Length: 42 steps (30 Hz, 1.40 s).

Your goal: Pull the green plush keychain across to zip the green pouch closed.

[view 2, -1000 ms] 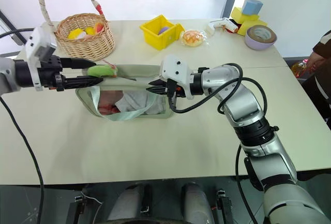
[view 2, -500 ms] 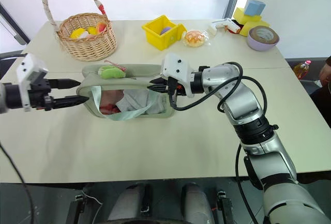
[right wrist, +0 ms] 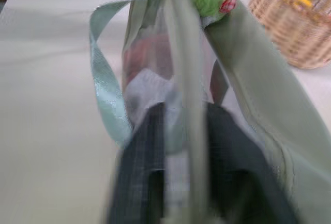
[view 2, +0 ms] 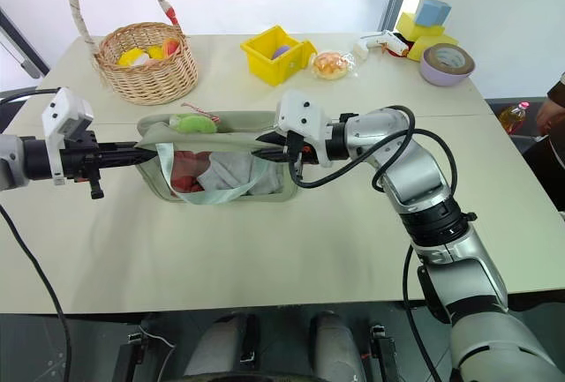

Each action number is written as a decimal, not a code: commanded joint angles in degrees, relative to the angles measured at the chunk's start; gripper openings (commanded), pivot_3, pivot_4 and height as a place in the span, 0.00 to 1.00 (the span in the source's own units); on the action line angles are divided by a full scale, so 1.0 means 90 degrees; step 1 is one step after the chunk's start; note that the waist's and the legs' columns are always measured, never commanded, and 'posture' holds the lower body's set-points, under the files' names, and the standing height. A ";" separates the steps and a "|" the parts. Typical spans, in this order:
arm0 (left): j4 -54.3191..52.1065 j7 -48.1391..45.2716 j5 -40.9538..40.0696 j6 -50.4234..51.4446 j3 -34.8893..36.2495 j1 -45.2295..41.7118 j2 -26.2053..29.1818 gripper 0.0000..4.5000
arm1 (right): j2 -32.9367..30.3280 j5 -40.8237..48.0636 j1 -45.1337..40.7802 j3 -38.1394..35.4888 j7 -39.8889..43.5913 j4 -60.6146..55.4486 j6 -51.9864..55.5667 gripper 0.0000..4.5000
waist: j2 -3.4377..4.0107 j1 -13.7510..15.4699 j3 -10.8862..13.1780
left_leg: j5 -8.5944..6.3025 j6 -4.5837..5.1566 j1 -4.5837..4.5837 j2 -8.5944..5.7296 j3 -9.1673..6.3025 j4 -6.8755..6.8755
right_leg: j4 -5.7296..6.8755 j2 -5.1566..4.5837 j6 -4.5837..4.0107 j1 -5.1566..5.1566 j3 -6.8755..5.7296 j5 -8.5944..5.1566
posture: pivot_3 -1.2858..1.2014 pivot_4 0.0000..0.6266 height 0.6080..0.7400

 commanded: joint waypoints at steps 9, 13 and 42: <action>-0.0073 -0.0052 0.0109 -0.0130 0.0070 0.0003 0.0061 0.00 | 0.1305 0.0351 -0.1310 -0.0110 -0.0492 0.0170 0.0227 0.45 | 0.0001 -0.0025 -0.0001 | 0.0001 -0.0001 0.0002 0.0001 0.0002 -0.0003 | 0.0003 0.0001 0.0000 -0.0001 0.0000 0.0000 | 0.52 0.24 0.99; -0.0145 -0.0049 0.0084 -0.0083 0.0075 0.0000 0.0056 0.00 | 0.1616 -0.0048 -0.1306 0.0268 -0.0582 0.0673 -0.0257 0.45 | -0.0002 0.0012 -0.0002 | 0.0008 -0.0015 -0.0002 -0.0002 -0.0003 0.0001 | 0.0004 -0.0003 0.0000 -0.0001 -0.0002 0.0000 | 0.52 0.24 0.99; -0.0055 0.0103 0.0181 -0.0141 0.0044 0.0005 -0.0073 0.00 | 0.0529 -0.0067 -0.1286 -0.0896 -0.0749 0.0678 0.0534 0.01 | -0.0001 0.0028 -0.0002 | 0.0005 -0.0009 -0.0002 -0.0003 -0.0003 0.0000 | 0.0003 -0.0004 0.0000 0.0000 -0.0002 0.0000 | 0.52 0.24 0.99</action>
